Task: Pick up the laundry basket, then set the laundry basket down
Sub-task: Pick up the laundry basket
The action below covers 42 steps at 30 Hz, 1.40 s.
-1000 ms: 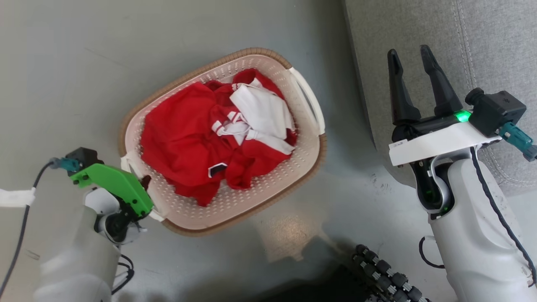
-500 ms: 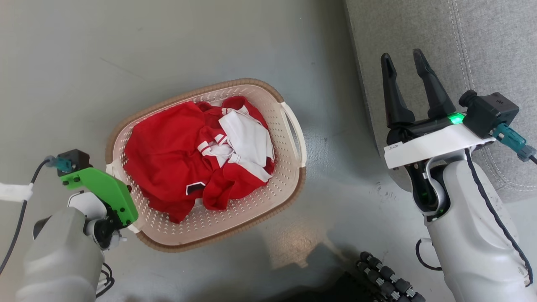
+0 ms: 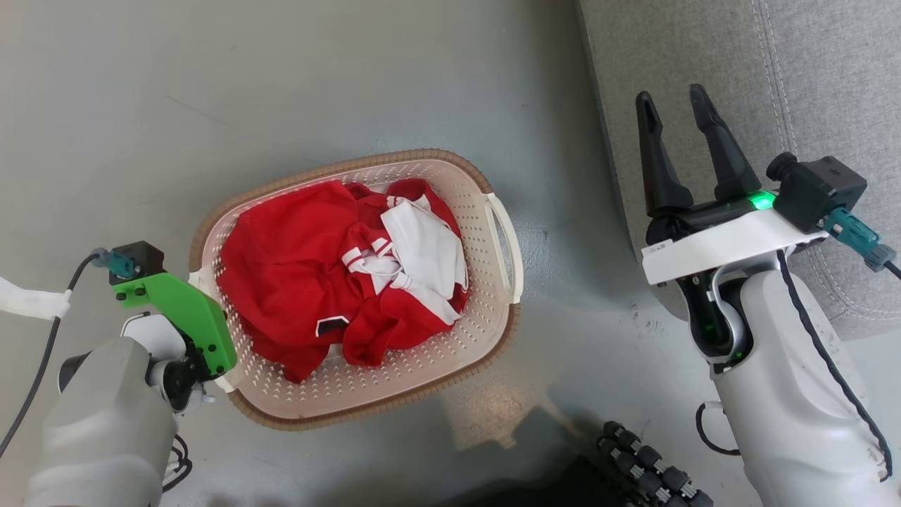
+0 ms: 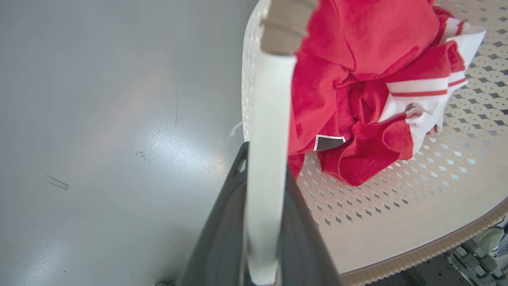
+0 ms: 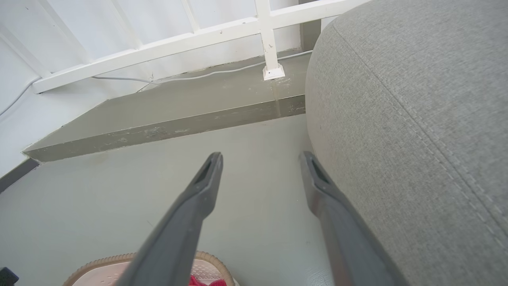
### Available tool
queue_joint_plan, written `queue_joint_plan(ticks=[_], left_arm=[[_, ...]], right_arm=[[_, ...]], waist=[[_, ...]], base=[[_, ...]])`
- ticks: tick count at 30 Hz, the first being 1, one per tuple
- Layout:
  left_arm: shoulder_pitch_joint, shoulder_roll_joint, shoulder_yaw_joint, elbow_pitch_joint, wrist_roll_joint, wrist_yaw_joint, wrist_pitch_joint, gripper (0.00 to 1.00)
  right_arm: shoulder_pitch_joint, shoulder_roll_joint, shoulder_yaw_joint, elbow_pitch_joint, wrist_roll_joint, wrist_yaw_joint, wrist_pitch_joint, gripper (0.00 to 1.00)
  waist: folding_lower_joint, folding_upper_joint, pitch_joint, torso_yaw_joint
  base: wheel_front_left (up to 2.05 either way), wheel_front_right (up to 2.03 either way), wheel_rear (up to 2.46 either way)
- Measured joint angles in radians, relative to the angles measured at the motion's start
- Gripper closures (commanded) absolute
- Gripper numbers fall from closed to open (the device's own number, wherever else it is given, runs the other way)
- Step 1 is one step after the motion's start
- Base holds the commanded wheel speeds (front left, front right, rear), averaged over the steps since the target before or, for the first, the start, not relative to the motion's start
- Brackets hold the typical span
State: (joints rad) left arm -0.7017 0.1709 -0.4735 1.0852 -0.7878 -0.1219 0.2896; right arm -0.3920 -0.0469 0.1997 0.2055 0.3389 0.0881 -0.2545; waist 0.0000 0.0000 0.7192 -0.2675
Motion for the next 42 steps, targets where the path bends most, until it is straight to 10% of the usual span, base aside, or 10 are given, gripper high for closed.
queue_joint_plan(ticks=[5,6,7,42], left_arm=[[-0.002,0.001,0.001,0.007,-0.006,0.0,0.0,0.89],[-0.004,0.002,0.001,0.009,-0.007,0.0,0.0,0.26],[-0.006,0.002,0.0,0.009,-0.007,-0.002,0.0,0.0],[0.038,0.002,-0.055,-0.076,-0.05,-0.003,-0.272,0.0]], right_arm=[[0.0,0.0,0.0,0.002,0.0,0.0,0.0,0.0],[0.0,0.0,0.0,0.003,0.0,0.0,0.0,0.0],[0.0,0.0,0.001,0.003,0.0,0.0,0.0,0.0],[0.003,0.0,-0.007,0.104,0.02,0.007,0.0,0.0]], waist=[[0.0,0.0,0.002,-0.001],[0.0,0.0,0.003,0.0],[0.0,0.0,0.003,0.0],[-0.0001,0.0,-0.209,0.027]], base=[[0.0,0.0,0.0],[0.0,0.0,0.0],[0.0,0.0,0.0],[0.0,0.0,0.0]])
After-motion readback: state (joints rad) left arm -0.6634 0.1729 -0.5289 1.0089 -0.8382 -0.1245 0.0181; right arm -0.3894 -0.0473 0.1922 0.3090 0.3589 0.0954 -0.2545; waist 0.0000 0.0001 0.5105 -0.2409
